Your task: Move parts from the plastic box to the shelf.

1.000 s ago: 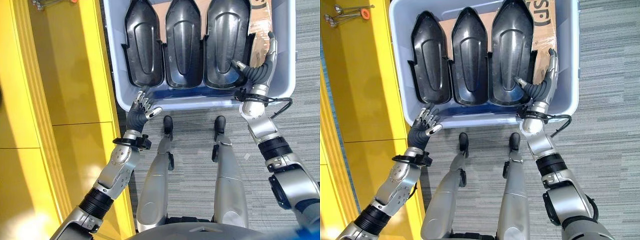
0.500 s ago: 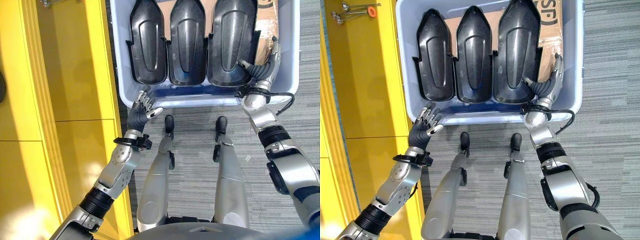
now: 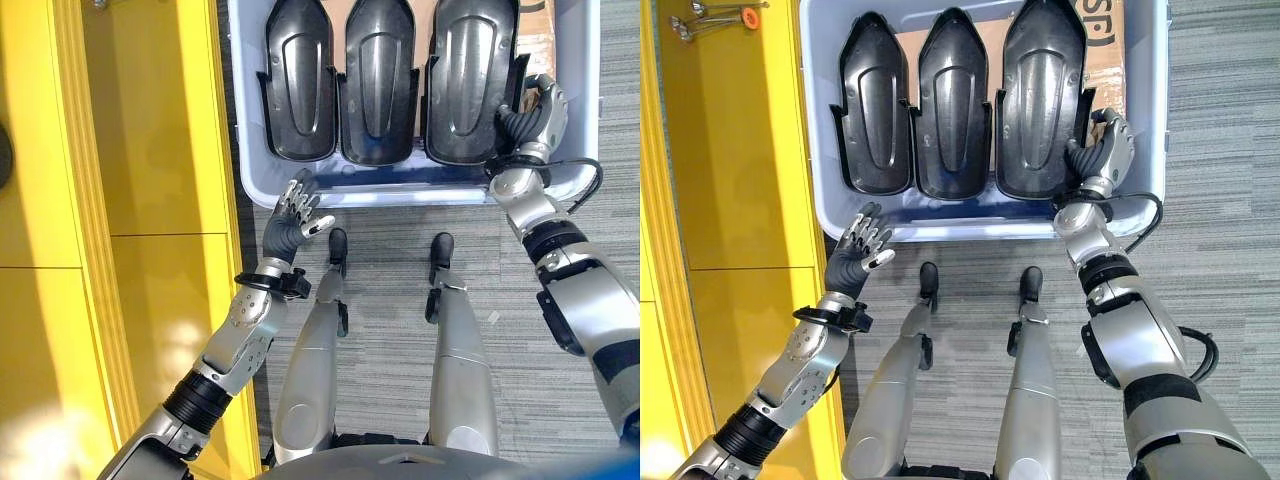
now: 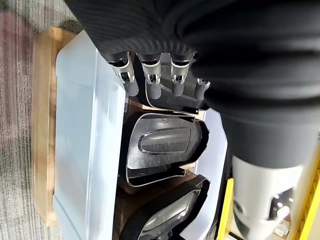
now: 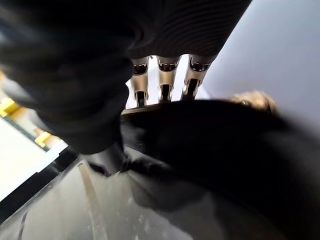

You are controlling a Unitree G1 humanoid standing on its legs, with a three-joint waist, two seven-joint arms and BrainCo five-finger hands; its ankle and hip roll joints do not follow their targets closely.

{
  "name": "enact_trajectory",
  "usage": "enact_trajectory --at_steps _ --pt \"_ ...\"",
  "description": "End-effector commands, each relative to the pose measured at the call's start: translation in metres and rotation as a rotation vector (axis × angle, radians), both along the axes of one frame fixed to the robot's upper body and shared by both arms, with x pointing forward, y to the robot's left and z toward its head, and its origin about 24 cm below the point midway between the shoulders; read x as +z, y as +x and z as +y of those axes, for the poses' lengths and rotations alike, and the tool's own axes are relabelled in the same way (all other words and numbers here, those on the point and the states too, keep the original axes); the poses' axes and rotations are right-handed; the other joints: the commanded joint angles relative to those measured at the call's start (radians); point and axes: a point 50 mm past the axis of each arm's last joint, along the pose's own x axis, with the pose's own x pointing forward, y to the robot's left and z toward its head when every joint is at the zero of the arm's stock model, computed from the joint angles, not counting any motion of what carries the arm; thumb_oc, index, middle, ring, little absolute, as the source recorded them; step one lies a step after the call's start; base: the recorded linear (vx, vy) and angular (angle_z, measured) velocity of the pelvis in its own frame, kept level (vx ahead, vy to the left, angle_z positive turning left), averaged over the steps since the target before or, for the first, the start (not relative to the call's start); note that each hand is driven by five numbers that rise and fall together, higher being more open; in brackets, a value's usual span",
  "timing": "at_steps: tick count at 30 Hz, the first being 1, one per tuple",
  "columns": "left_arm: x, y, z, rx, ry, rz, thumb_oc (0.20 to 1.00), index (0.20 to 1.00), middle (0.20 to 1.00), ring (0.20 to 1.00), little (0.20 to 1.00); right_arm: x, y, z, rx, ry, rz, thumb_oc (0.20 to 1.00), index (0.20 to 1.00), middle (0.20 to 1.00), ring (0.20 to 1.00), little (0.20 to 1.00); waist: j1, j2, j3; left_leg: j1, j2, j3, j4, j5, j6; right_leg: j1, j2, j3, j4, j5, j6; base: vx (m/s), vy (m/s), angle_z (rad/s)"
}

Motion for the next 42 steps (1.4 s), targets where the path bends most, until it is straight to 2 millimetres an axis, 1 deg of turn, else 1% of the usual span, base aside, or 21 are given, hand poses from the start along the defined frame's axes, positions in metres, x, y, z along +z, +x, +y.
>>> enact_trajectory --at_steps 1,4,6,7,11,18,21,22,23,24,25,27,30,31,32,33,35,38,40,42 --pt "0.024 -0.003 -0.002 -0.05 0.002 -0.123 1.0 1.0 1.0 1.0 1.0 -0.045 0.0 0.022 0.116 0.016 0.204 0.2 0.2 0.2 0.2 0.2 0.045 0.001 0.021 0.019 0.022 -0.079 0.084 -0.13 0.001 0.072 -0.044 -0.02 -0.127 0.091 0.057 0.0 0.0 0.0" --pt "0.024 -0.002 0.0 -0.031 -0.006 -0.126 1.0 1.0 1.0 1.0 1.0 -0.043 -0.002 0.027 0.138 0.001 0.169 0.2 0.2 0.2 0.2 0.2 0.042 -0.006 0.02 0.022 0.021 -0.081 0.085 -0.131 0.002 0.076 -0.044 -0.023 -0.126 0.09 0.057 0.0 0.0 0.0" --pt "0.024 -0.002 0.0 -0.028 -0.008 -0.125 1.0 1.0 1.0 1.0 1.0 -0.042 -0.003 0.027 0.131 -0.026 0.16 0.2 0.2 0.2 0.2 0.2 0.042 -0.008 0.02 0.021 0.022 -0.082 0.087 -0.132 0.002 0.077 -0.045 -0.025 -0.125 0.089 0.057 0.0 0.0 0.0" --pt "0.024 -0.001 0.001 -0.017 -0.007 -0.125 1.0 1.0 1.0 1.0 1.0 -0.038 -0.006 0.028 0.126 -0.002 0.106 0.2 0.2 0.2 0.2 0.2 0.038 -0.013 0.02 0.027 0.024 -0.083 0.086 -0.133 0.003 0.084 -0.044 -0.027 -0.129 0.09 0.058 0.01 0.014 0.03" --pt "0.025 0.0 0.003 -0.003 -0.014 -0.126 1.0 1.0 1.0 1.0 1.0 -0.038 -0.012 0.028 0.126 0.013 0.056 0.2 0.2 0.2 0.2 0.2 0.028 -0.022 0.016 0.037 0.026 -0.086 0.085 -0.136 0.003 0.097 -0.044 -0.03 -0.13 0.087 0.059 0.0 0.0 0.01" --pt "0.021 -0.001 0.007 0.008 -0.012 -0.11 1.0 1.0 1.0 1.0 1.0 -0.027 -0.026 0.029 0.157 0.073 -0.079 0.2 0.2 0.2 0.2 0.2 0.02 -0.035 -0.015 0.075 0.029 -0.089 0.084 -0.145 0.0 0.146 -0.049 -0.04 -0.135 0.08 0.061 0.01 0.0 0.04" --pt "0.019 -0.001 0.01 0.015 -0.004 -0.103 1.0 1.0 1.0 1.0 1.0 -0.016 -0.033 0.033 0.219 0.102 -0.158 0.2 0.2 0.2 0.2 0.2 0.017 -0.042 -0.033 0.101 0.031 -0.09 0.078 -0.149 -0.003 0.177 -0.052 -0.045 -0.144 0.079 0.062 0.01 0.002 0.0" --pt "0.018 -0.002 0.012 0.016 0.004 -0.099 1.0 1.0 1.0 1.0 1.0 -0.011 -0.038 0.038 0.262 0.113 -0.196 0.2 0.2 0.2 0.2 0.2 0.015 -0.044 -0.045 0.122 0.033 -0.092 0.074 -0.15 -0.005 0.2 -0.054 -0.049 -0.149 0.078 0.064 0.05 0.002 0.0" --pt "0.017 -0.002 0.012 0.015 0.004 -0.095 1.0 1.0 1.0 1.0 1.0 -0.011 -0.042 0.042 0.301 0.155 -0.217 0.2 0.2 0.2 0.2 0.2 0.014 -0.046 -0.053 0.133 0.033 -0.093 0.071 -0.151 -0.006 0.215 -0.055 -0.05 -0.153 0.077 0.065 0.05 0.012 0.02" --pt "0.015 -0.003 0.013 0.013 0.007 -0.086 1.0 1.0 1.0 1.0 1.0 -0.01 -0.044 0.044 0.332 0.204 -0.236 0.2 0.2 0.2 0.2 0.2 0.014 -0.046 -0.062 0.151 0.033 -0.092 0.065 -0.152 -0.008 0.235 -0.056 -0.054 -0.158 0.076 0.065 0.04 0.01 0.05" --pt "0.013 -0.003 0.013 0.011 0.012 -0.079 1.0 1.0 1.0 1.0 1.0 -0.013 -0.046 0.046 0.347 0.215 -0.226 0.2 0.2 0.2 0.2 0.2 0.013 -0.046 -0.07 0.158 0.032 -0.092 0.06 -0.146 -0.009 0.247 -0.06 -0.059 -0.167 0.082 0.067 0.05 0.009 0.07" --pt "0.01 -0.004 0.017 0.022 0.014 -0.064 1.0 1.0 1.0 1.0 1.0 -0.01 -0.054 0.055 0.43 0.257 -0.262 0.2 0.2 0.2 0.2 0.2 0.011 -0.047 -0.083 0.196 0.034 -0.092 0.05 -0.15 -0.012 0.286 -0.061 -0.066 -0.175 0.075 0.068 0.06 0.012 0.08" --pt "0.004 -0.006 0.019 0.02 0.019 -0.041 1.0 1.0 1.0 1.0 1.0 -0.014 -0.062 0.062 0.503 0.307 -0.27 0.2 0.2 0.2 0.2 0.2 0.01 -0.052 -0.107 0.239 0.039 -0.096 0.033 -0.147 -0.009 0.33 -0.063 -0.074 -0.189 0.075 0.07 0.07 0.004 0.1" --pt "0.003 -0.007 0.02 0.021 0.022 -0.035 1.0 1.0 1.0 1.0 1.0 -0.015 -0.065 0.065 0.52 0.303 -0.276 0.2 0.2 0.2 0.2 0.2 0.01 -0.054 -0.113 0.261 0.041 -0.096 0.03 -0.154 -0.01 0.354 -0.063 -0.077 -0.189 0.067 0.071 0.08 0.005 0.09" --pt "0.001 -0.008 0.021 0.02 0.026 -0.03 1.0 1.0 1.0 1.0 1.0 -0.014 -0.068 0.068 0.536 0.263 -0.272 0.2 0.2 0.2 0.2 0.2 0.009 -0.056 -0.119 0.279 0.042 -0.097 0.025 -0.156 -0.01 0.373 -0.063 -0.079 -0.194 0.065 0.073 0.09 0.001 0.1" --pt "0.0 -0.009 0.022 0.018 0.027 -0.027 1.0 1.0 1.0 1.0 1.0 -0.011 -0.073 0.071 0.575 0.25 -0.288 0.2 0.2 0.2 0.2 0.2 0.008 -0.059 -0.126 0.297 0.044 -0.1 0.021 -0.157 -0.01 0.392 -0.064 -0.082 -0.198 0.063 0.074 0.08 0.001 0.1" --pt "-0.004 -0.012 0.022 0.013 0.032 -0.01 1.0 1.0 1.0 1.0 1.0 -0.017 -0.076 0.073 0.596 0.27 -0.27 0.2 0.2 0.2 0.2 0.2 0.007 -0.062 -0.143 0.329 0.047 -0.101 0.008 -0.155 -0.009 0.429 -0.065 -0.09 -0.214 0.065 0.078 0.08 0.006 0.05" --pt "-0.011 -0.015 0.025 0.02 0.039 0.016 1.0 1.0 1.0 1.0 1.0 -0.021 -0.088 0.077 0.656 0.281 -0.272 0.2 0.2 0.2 0.2 0.2 0.003 -0.067 -0.167 0.374 0.052 -0.105 -0.016 -0.153 -0.01 0.481 -0.067 -0.104 -0.237 0.06 0.081 0.08 -0.002 0.01" --pt "-0.013 -0.016 0.028 0.036 0.041 0.024 1.0 1.0 1.0 1.0 1.0 -0.027 -0.094 0.078 0.68 0.314 -0.26 0.2 0.2 0.2 0.2 0.2 0.0 -0.07 -0.184 0.406 0.058 -0.109 -0.037 -0.148 -0.013 0.521 -0.066 -0.119 -0.262 0.058 0.082 0.07 -0.017 0.08" --pt "-0.018 -0.019 0.035 0.074 0.042 0.043 1.0 1.0 1.0 1.0 1.0 -0.032 -0.103 0.079 0.735 0.394 -0.256 0.2 0.2 0.2 0.2 0.2 -0.001 -0.075 -0.212 0.453 0.07 -0.108 -0.066 -0.142 -0.015 0.564 -0.059 -0.132 -0.282 0.054 0.084 0.08 -0.021 0.09"
